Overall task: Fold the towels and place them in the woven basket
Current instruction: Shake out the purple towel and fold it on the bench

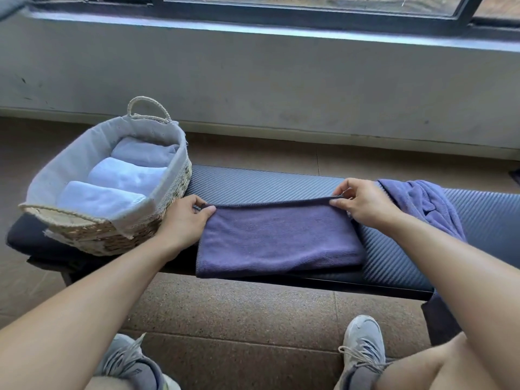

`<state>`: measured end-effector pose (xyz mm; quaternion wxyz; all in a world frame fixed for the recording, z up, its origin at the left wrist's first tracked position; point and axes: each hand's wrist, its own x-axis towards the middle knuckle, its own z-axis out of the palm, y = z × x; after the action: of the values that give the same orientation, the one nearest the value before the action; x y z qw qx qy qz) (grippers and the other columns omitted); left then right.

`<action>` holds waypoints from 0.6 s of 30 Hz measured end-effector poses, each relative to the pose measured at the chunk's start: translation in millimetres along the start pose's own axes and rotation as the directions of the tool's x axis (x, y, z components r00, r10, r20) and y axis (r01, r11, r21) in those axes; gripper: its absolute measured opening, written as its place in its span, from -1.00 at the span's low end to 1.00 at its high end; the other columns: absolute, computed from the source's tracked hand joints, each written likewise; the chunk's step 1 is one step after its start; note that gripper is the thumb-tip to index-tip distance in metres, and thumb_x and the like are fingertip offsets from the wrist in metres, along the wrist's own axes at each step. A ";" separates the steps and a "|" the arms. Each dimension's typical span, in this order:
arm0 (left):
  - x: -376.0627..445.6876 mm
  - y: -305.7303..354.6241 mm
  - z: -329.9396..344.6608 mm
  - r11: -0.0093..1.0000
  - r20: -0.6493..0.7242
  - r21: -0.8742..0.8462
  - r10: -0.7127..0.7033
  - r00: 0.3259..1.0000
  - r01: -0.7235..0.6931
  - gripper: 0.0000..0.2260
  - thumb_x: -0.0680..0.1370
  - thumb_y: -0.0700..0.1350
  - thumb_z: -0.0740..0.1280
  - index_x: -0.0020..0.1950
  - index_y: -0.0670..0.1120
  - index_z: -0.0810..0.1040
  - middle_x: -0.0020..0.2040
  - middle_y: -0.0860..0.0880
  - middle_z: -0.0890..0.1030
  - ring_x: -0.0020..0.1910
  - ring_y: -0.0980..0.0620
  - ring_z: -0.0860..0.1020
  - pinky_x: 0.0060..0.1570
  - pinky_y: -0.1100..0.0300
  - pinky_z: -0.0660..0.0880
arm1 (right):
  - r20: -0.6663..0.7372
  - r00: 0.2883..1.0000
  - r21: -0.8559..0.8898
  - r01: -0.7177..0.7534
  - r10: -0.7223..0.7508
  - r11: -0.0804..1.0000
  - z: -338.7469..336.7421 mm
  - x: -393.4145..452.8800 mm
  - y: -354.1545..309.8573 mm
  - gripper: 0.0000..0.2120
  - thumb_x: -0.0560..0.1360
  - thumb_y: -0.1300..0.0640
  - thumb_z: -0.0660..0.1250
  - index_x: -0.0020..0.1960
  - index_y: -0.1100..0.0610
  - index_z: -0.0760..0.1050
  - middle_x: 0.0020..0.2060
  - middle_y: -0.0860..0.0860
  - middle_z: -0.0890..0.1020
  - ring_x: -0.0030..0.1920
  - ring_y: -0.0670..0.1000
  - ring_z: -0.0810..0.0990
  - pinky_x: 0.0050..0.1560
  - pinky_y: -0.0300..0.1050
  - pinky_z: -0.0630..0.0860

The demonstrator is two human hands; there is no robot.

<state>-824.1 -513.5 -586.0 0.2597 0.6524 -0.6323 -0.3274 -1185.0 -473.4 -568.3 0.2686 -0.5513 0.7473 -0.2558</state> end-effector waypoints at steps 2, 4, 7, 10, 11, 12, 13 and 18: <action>3.8 -1.5 1.0 1.000 -0.006 0.018 -0.013 1.000 0.013 -0.84 0.57 -0.02 0.43 -0.12 -0.08 0.60 -0.23 -0.08 0.66 -0.19 -0.11 0.61 -0.11 0.08 0.48 | -0.011 1.000 -0.035 -0.006 0.005 0.999 2.5 1.7 0.6 -0.88 0.49 0.09 0.52 -0.09 0.05 0.58 -0.20 -0.04 0.67 -0.26 -0.06 0.57 -0.28 -0.20 0.41; 5.9 -2.0 1.9 0.999 -0.012 0.047 -0.015 1.000 0.016 -0.84 0.58 -0.01 0.41 -0.11 -0.07 0.60 -0.21 -0.08 0.66 -0.16 -0.10 0.61 -0.11 0.08 0.47 | -0.010 1.000 -0.059 -0.010 0.010 0.998 4.5 3.2 1.0 -0.88 0.49 0.07 0.52 -0.08 0.04 0.59 -0.19 -0.07 0.66 -0.22 -0.11 0.57 -0.29 -0.23 0.37; 7.5 -1.0 2.8 0.994 -0.025 0.107 -0.013 1.000 0.016 -0.84 0.60 0.01 0.39 -0.10 -0.04 0.58 -0.21 -0.07 0.65 -0.13 -0.09 0.60 -0.15 0.09 0.42 | -0.006 1.000 -0.079 -0.031 0.031 0.996 5.7 6.1 2.4 -0.87 0.49 0.02 0.51 -0.09 0.00 0.57 -0.17 -0.10 0.67 -0.16 -0.10 0.60 -0.25 -0.20 0.39; 10.8 2.0 3.9 0.982 -0.034 0.185 -0.029 0.999 0.035 -0.86 0.60 0.02 0.37 -0.08 -0.01 0.56 -0.15 -0.06 0.65 -0.05 -0.13 0.59 -0.08 0.08 0.43 | 0.002 0.999 -0.078 -0.046 0.046 0.996 7.3 9.4 3.1 -0.86 0.49 -0.01 0.51 -0.09 -0.02 0.57 -0.16 -0.10 0.68 -0.11 -0.05 0.62 -0.20 -0.16 0.42; 11.5 3.7 4.3 0.974 -0.036 0.224 -0.033 0.999 0.040 -0.88 0.60 0.02 0.36 -0.05 -0.01 0.56 -0.10 -0.06 0.65 -0.01 -0.14 0.58 -0.04 0.07 0.43 | 0.005 0.999 -0.077 -0.045 0.045 0.996 7.6 9.7 2.3 -0.86 0.49 -0.02 0.51 -0.07 -0.03 0.58 -0.15 -0.09 0.68 -0.11 -0.04 0.62 -0.21 -0.16 0.42; 12.0 5.4 4.5 0.964 -0.039 0.261 -0.036 0.999 0.045 -0.90 0.61 0.01 0.35 -0.03 0.00 0.56 -0.06 -0.06 0.64 0.02 -0.15 0.57 -0.01 0.07 0.44 | 0.009 0.999 -0.074 -0.046 0.046 0.996 7.8 10.3 1.8 -0.86 0.49 -0.02 0.52 -0.05 -0.02 0.59 -0.14 -0.08 0.67 -0.11 -0.03 0.62 -0.22 -0.17 0.42; 12.2 6.8 4.5 0.953 -0.040 0.298 -0.040 0.998 0.050 -0.91 0.61 0.02 0.35 -0.01 0.03 0.55 -0.04 -0.04 0.63 0.03 -0.15 0.56 0.02 0.06 0.46 | 0.016 0.999 -0.078 -0.048 0.049 0.996 7.6 10.5 1.1 -0.86 0.49 -0.02 0.52 -0.02 -0.02 0.60 -0.13 -0.07 0.67 -0.12 -0.03 0.62 -0.24 -0.18 0.42; 9.1 14.3 -1.8 0.877 0.022 0.479 -0.061 0.998 0.043 -0.81 0.60 0.09 0.33 0.07 0.00 0.51 -0.01 0.00 0.55 0.07 -0.12 0.54 0.02 0.06 0.43 | 0.114 0.989 -0.162 -0.078 0.098 0.984 2.6 13.6 -4.3 -0.77 0.47 -0.07 0.52 0.05 -0.02 0.60 -0.12 -0.02 0.63 -0.13 -0.02 0.59 -0.17 -0.15 0.42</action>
<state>-832.2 -523.6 -575.0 0.0704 0.7069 -0.6804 -0.1799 -1183.6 -487.8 -569.0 0.2804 -0.5517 0.7711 -0.1500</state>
